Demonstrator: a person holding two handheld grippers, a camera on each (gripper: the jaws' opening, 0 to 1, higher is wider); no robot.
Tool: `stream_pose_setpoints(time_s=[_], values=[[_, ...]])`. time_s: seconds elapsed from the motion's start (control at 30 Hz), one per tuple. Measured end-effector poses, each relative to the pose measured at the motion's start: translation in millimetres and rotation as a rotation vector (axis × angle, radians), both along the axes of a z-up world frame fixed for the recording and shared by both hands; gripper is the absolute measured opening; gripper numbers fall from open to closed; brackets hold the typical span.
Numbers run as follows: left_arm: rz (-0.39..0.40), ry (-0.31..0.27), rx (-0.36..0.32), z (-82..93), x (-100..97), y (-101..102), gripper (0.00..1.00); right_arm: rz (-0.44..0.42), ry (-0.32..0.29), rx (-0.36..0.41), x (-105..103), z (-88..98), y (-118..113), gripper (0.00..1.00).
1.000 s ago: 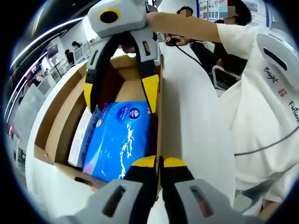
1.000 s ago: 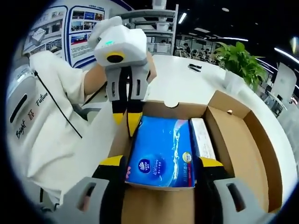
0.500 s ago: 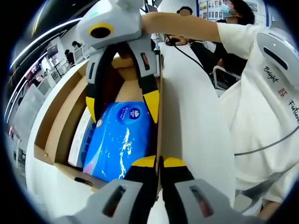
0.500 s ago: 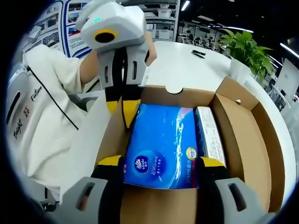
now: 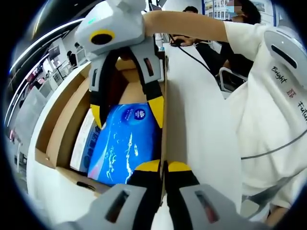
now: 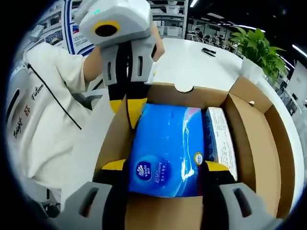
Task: Operate the shoe box by opening the lid, removing the specified soft item, and placing it in the target area until the item is outside and the box remains undamaged.
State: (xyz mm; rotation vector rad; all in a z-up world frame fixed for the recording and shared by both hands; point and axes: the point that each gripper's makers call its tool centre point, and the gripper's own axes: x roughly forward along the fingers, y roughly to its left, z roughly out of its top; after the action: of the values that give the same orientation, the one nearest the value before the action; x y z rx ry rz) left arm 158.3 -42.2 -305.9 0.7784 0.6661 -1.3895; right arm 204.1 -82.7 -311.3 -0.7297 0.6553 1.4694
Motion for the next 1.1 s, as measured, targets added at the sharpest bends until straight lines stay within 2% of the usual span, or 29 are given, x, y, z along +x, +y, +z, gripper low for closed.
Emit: stream_pose_setpoints(time_s=[0.1,0.4,0.5,0.6,0.8,1.1], values=[[-0.015,-0.018,0.007,-0.4,-0.9,-1,0.02,-0.008,-0.004,-0.032,-2,-0.5,-6,0.61],[-0.007,-0.008,0.005,0.3,-0.5,0,0.02,-0.007,-0.001,-0.074,-5,-0.9,-24,0.62],[-0.008,-0.008,0.007,0.3,-0.9,0,0.02,0.007,-0.010,-0.133,-8,-1.6,-38,0.62],[-0.012,-0.014,0.007,0.2,-1.1,0,0.02,-0.015,-0.008,-0.174,-7,-2.3,-54,0.62],[-0.007,-0.014,0.008,0.1,-0.8,0,0.02,-0.037,-0.012,-0.204,-5,-3.2,-73,0.62],[-0.007,-0.013,0.006,0.1,-0.6,0,0.02,-0.023,-0.013,-0.244,-6,-4.2,-98,0.62]])
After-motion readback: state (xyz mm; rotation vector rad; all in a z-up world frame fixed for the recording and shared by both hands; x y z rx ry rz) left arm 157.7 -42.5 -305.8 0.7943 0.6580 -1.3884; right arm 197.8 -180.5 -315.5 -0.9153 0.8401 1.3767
